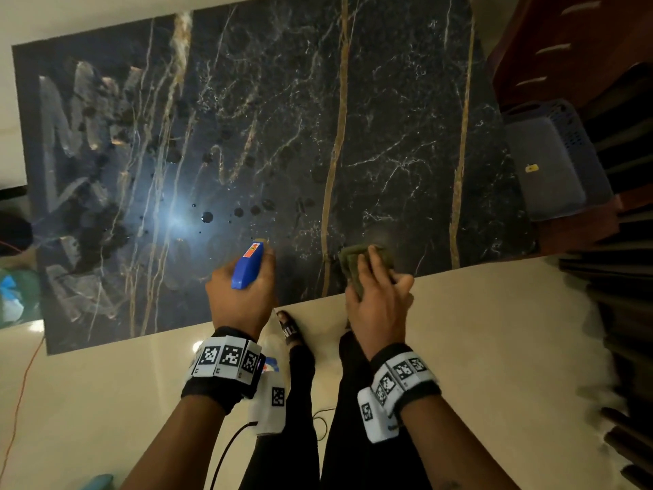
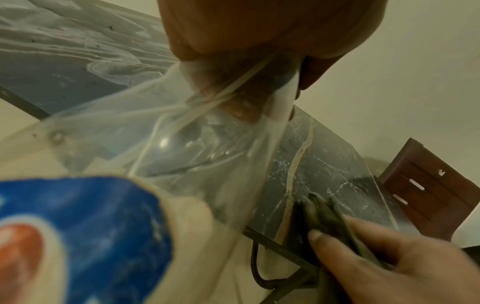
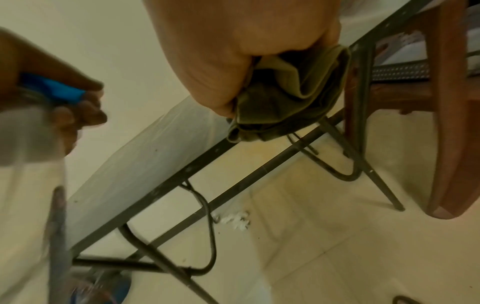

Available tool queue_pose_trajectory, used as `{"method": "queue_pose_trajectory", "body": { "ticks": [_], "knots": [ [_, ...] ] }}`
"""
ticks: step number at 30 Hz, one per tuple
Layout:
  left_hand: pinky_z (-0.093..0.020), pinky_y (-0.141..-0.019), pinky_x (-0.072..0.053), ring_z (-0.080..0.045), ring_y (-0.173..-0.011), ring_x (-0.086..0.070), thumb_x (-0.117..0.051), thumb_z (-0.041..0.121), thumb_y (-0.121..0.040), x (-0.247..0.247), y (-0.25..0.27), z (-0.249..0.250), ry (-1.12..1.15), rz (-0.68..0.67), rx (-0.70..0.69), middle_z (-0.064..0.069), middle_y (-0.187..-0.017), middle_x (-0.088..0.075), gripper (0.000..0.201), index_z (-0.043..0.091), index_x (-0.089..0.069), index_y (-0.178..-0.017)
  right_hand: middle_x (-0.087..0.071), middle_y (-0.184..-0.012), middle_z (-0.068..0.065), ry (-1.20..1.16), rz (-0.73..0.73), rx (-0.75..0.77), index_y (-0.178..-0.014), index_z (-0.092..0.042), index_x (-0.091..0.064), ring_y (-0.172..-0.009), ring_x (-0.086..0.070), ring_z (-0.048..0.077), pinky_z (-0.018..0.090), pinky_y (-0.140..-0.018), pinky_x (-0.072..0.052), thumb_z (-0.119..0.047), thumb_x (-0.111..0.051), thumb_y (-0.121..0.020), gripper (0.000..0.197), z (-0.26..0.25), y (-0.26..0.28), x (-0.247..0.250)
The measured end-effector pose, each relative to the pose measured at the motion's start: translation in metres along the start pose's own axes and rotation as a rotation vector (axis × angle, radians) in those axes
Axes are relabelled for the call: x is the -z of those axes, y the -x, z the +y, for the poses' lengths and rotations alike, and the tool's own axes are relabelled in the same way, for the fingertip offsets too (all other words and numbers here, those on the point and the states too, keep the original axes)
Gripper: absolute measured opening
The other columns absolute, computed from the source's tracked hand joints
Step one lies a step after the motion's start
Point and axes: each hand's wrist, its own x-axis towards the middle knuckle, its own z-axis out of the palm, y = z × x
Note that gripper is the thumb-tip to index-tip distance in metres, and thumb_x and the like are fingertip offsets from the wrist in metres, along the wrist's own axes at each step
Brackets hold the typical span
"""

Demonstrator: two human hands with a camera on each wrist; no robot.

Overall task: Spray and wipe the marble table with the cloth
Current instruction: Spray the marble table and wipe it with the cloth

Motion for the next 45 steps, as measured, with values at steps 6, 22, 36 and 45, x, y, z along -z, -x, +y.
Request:
{"method": "queue_pose_trajectory", "body": {
  "ticks": [6,22,36,45],
  "knots": [
    [-0.06,-0.061,-0.06,-0.045,-0.062,-0.067,-0.065,0.053,-0.086,0.013,-0.011,0.003,-0.023,-0.025,0.0,-0.022,-0.068,-0.068,0.055,-0.001,-0.068,-0.076,-0.045,-0.154,-0.017,-0.001,-0.035,0.209,-0.134,-0.032,-0.064,-0.097,-0.04,0.021,0.039,-0.077,-0.047,-0.039,-0.069,-0.087,0.048,-0.017,0.007,-0.006],
    [-0.06,-0.061,-0.06,-0.044,-0.065,-0.068,-0.064,0.053,-0.083,0.041,-0.016,-0.005,-0.007,-0.071,-0.007,-0.022,-0.07,-0.067,0.051,0.003,-0.069,-0.076,-0.049,-0.15,-0.02,-0.024,0.025,0.153,-0.132,-0.032,-0.063,-0.096,-0.043,0.022,0.038,-0.079,-0.047,-0.03,-0.068,-0.088,0.045,-0.049,0.013,-0.015],
    [-0.057,-0.066,-0.063,-0.043,-0.067,-0.069,-0.07,0.033,-0.096,0.039,-0.025,0.016,0.027,-0.091,0.034,-0.027,-0.075,-0.069,0.04,-0.003,-0.069,-0.079,-0.04,-0.156,-0.02,0.058,-0.028,0.216,-0.139,-0.034,-0.056,-0.106,-0.047,0.025,0.036,-0.084,-0.041,-0.031,-0.062,-0.091,0.048,-0.053,-0.008,-0.013],
    [-0.047,-0.064,-0.065,-0.027,-0.062,-0.068,-0.069,0.03,-0.097,0.047,-0.034,0.016,0.021,-0.109,0.044,-0.017,-0.072,-0.07,0.031,0.004,-0.071,-0.08,-0.037,-0.158,-0.018,0.011,-0.008,0.03,-0.142,-0.033,-0.052,-0.11,-0.044,0.025,0.037,-0.086,-0.04,-0.032,-0.063,-0.092,0.052,-0.08,-0.005,-0.015]
  ]
}}
